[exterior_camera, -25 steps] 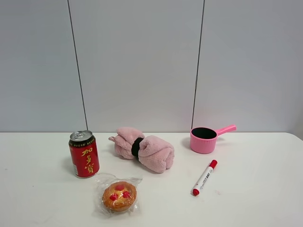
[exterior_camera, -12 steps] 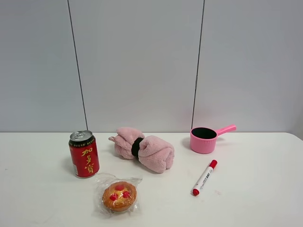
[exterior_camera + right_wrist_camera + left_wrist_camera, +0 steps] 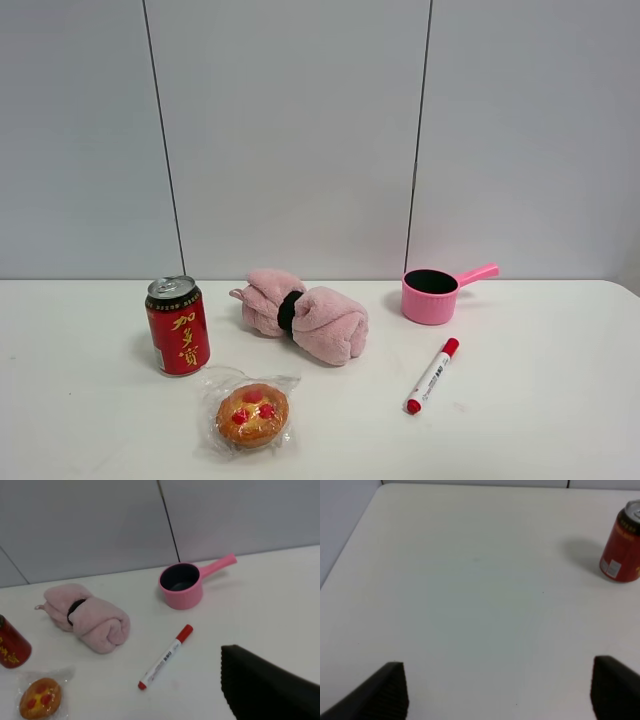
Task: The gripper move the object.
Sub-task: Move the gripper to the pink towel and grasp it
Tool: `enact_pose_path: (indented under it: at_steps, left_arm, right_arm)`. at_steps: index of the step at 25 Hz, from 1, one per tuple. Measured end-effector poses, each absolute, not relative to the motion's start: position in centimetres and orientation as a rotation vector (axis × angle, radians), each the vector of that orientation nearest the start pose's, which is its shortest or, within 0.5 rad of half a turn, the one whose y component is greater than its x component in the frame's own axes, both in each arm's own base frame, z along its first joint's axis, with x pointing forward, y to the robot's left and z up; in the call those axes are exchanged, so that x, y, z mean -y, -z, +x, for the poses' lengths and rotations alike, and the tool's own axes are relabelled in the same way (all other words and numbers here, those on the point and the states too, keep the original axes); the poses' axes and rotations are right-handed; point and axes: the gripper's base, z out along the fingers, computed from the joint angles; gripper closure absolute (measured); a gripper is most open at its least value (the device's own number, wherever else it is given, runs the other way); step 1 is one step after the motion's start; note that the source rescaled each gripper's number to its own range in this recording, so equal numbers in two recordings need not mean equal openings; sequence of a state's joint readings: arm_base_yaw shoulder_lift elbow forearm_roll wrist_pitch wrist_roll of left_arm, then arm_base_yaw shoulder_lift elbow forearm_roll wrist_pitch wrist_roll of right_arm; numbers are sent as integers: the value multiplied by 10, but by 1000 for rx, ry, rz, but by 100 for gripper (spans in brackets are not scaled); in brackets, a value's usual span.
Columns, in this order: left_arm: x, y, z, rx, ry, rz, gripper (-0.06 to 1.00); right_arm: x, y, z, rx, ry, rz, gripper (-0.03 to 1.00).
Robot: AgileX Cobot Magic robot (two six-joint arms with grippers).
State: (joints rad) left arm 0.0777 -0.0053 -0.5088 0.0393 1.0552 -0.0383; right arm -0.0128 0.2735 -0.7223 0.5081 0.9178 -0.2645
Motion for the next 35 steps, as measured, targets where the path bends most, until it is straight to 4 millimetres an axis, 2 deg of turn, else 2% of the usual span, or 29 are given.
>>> enact_pose_path:
  at_steps: [5, 8, 13, 16, 18, 21, 23, 26, 31, 35]
  left_arm:
    - [-3, -280, -7, -2021, -72, -119, -6]
    - [-3, -280, -7, -2021, -72, -119, -6]
    - [-3, -280, -7, -2021, -72, -119, -6]
    - [-3, -280, -7, -2021, -72, -119, -6]
    - [-3, -280, -7, -2021, -72, -119, -6]
    - [-3, -280, -7, -2021, -72, -119, -6]
    - [-3, -280, -7, -2021, -72, -119, -6]
    - [-3, -280, -7, -2021, -72, -119, -6]
    - [-3, -280, -7, -2021, -72, -119, -6]
    - [-3, -280, -7, -2021, -72, -119, -6]
  right_arm:
    - [-36, -387, 62, -1923, -369, -314, 13]
    - [-37, -400, 97, -1986, -373, -348, 13]
    - [-38, -408, 177, -2117, -403, -372, 13]
    - [-50, -407, 223, -2160, -430, -464, 13]
    - [-68, -408, 248, -2162, -454, -560, 13]
    - [-108, -411, 278, -2137, -451, -731, 13]
    - [-137, -413, 294, -2111, -418, -837, 13]
    - [-184, -403, 317, -2109, -353, -932, 13]
    - [-254, -389, 334, -2076, -268, -1035, 13]
    - [-293, -379, 337, -2079, -293, -1055, 13]
